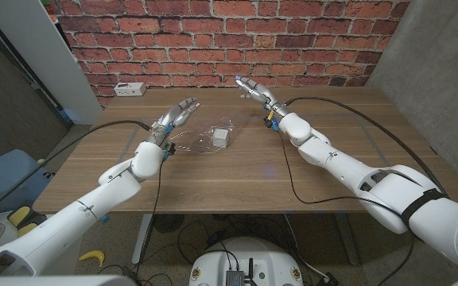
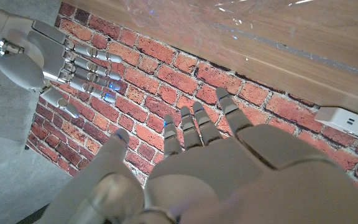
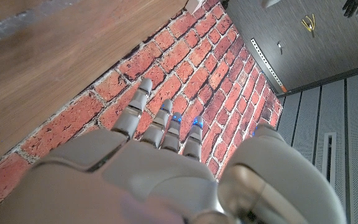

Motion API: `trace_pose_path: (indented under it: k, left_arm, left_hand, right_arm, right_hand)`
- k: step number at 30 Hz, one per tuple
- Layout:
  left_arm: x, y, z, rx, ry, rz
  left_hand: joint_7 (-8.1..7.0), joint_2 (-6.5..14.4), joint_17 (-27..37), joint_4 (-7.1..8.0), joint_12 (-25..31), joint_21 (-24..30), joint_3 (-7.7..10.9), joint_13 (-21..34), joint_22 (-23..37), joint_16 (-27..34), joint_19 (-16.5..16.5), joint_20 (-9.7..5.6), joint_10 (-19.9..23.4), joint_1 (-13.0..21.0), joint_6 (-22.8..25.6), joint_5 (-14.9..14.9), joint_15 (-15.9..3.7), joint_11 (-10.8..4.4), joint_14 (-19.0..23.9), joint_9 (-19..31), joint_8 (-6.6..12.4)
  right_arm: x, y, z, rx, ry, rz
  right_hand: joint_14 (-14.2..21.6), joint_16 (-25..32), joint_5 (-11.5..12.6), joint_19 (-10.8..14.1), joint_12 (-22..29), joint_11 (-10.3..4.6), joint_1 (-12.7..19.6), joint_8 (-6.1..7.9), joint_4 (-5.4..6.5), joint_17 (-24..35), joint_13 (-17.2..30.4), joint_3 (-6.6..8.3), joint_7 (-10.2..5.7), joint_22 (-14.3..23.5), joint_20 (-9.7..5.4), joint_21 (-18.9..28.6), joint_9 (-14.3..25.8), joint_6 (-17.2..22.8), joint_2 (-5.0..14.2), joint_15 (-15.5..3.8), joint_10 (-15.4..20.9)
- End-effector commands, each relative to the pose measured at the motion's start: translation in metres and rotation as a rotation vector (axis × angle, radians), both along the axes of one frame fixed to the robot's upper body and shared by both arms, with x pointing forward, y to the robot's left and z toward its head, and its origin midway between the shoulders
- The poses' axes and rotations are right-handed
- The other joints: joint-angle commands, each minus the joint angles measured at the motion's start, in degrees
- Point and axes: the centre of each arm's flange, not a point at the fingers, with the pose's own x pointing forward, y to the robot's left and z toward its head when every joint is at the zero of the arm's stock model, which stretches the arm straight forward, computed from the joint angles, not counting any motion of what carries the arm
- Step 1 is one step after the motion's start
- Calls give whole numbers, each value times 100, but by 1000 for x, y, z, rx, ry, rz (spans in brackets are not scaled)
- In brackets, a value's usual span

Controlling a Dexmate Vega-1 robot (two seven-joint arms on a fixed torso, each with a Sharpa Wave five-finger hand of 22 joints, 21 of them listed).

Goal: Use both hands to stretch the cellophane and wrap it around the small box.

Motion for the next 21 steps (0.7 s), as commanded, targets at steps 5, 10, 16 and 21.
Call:
trace_pose_path:
  k: [5,10,16,21]
  left_arm:
    - [-3,16,-1,-240,93,-328]
    - [-3,20,-1,-265,104,-377]
    - [-2,23,2,-268,102,-425]
    - [0,29,3,-299,105,-471]
  left_hand:
    - [-79,-8,6,-73,-48,-82,-10,-6,19,-23,-127,22,-287,44,-170,-5,27,-39,-251,-12,27]
    - [-99,-13,5,-86,-49,-113,-16,-14,18,-39,-173,29,-383,33,-251,-2,38,-38,-392,-16,19]
    - [-21,-10,1,-98,-34,-136,-20,-24,17,-39,-197,-33,-439,23,-298,2,8,-29,-517,-20,26]
    - [194,5,-5,-117,-2,-156,-19,-38,15,-5,-200,-66,-457,15,-330,9,-29,-127,-558,-27,42]
  right_arm:
    - [-20,-25,-12,139,2,-14]
    - [-27,-31,-18,181,3,-25]
    - [-39,-38,-27,229,6,-45]
    - [-50,-46,-39,281,12,-87]
  right_hand:
    - [-36,-9,36,-20,39,25,-27,42,-4,16,17,-27,7,15,9,-33,18,107,-1,18,59]
    - [-31,-6,39,-21,46,22,-24,41,-10,14,17,-27,29,15,8,-35,17,118,-2,23,87]
    - [-13,2,43,-18,56,45,-21,43,-17,12,16,-27,49,15,-5,-36,16,146,-2,32,132]
    - [30,21,49,2,66,62,-16,72,-30,9,14,-24,-56,16,-2,-34,14,275,10,31,202]
